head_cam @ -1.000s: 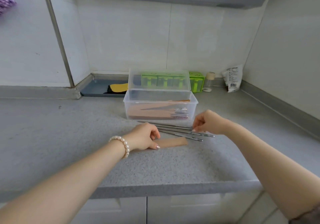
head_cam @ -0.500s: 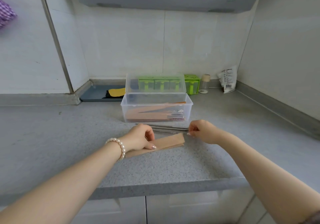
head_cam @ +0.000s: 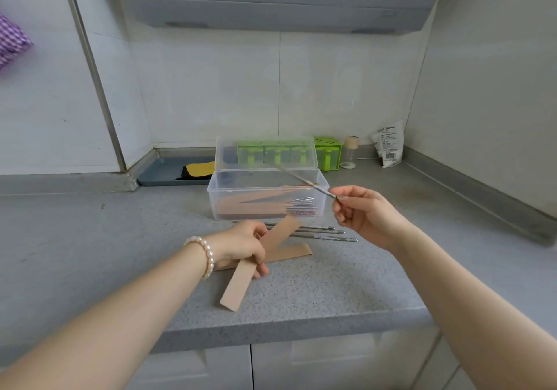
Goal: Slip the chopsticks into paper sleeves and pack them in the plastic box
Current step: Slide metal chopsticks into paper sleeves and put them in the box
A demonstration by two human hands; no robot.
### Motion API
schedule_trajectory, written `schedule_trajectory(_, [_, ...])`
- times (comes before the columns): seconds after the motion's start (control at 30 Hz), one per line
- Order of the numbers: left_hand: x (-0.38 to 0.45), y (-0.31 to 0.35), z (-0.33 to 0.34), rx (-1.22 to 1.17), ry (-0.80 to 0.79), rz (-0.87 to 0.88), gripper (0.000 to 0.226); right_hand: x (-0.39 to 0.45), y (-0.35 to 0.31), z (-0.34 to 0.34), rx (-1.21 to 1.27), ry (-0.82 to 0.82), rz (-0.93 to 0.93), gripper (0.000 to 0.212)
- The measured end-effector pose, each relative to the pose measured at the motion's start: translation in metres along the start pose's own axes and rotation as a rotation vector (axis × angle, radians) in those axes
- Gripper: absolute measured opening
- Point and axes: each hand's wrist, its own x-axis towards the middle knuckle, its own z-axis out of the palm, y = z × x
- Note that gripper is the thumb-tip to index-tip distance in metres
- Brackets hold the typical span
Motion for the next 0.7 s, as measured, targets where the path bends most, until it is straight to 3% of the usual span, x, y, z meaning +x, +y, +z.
schedule_trajectory(0.1, [-0.004, 0.001, 0.002, -0.162, -0.043, -0.066, 0.053, 0.001, 0.0, 0.003, 0.209, 0.072, -0.035, 0.031])
schedule_trajectory(0.17, [-0.004, -0.001, 0.0, -0.348, -0.076, -0.083, 0.055, 0.001, -0.001, 0.002, 0.301, 0.096, -0.059, 0.023])
schedule_trajectory(0.3, [-0.01, -0.003, 0.001, -0.346, -0.147, -0.052, 0.023, 0.003, -0.002, -0.006, 0.381, 0.249, -0.124, 0.025])
schedule_trajectory(0.33, [-0.01, -0.004, 0.002, -0.32, -0.14, -0.038, 0.027, 0.003, -0.002, -0.009, 0.391, 0.313, -0.129, 0.027])
schedule_trajectory(0.4, [-0.009, -0.005, 0.004, -0.309, -0.107, 0.001, 0.036, 0.003, -0.003, -0.013, 0.36, 0.422, -0.125, 0.03])
schedule_trajectory(0.53, [-0.006, -0.01, 0.007, -0.409, -0.101, 0.047, 0.024, 0.001, -0.003, -0.016, 0.113, 0.578, -0.134, 0.028])
schedule_trajectory(0.63, [-0.006, -0.012, 0.007, -0.424, -0.097, 0.081, 0.016, 0.0, -0.004, -0.017, 0.007, 0.635, -0.147, 0.028])
schedule_trajectory(0.7, [-0.008, -0.012, 0.008, -0.431, -0.095, 0.101, 0.024, 0.0, -0.005, -0.016, -0.039, 0.64, -0.159, 0.029])
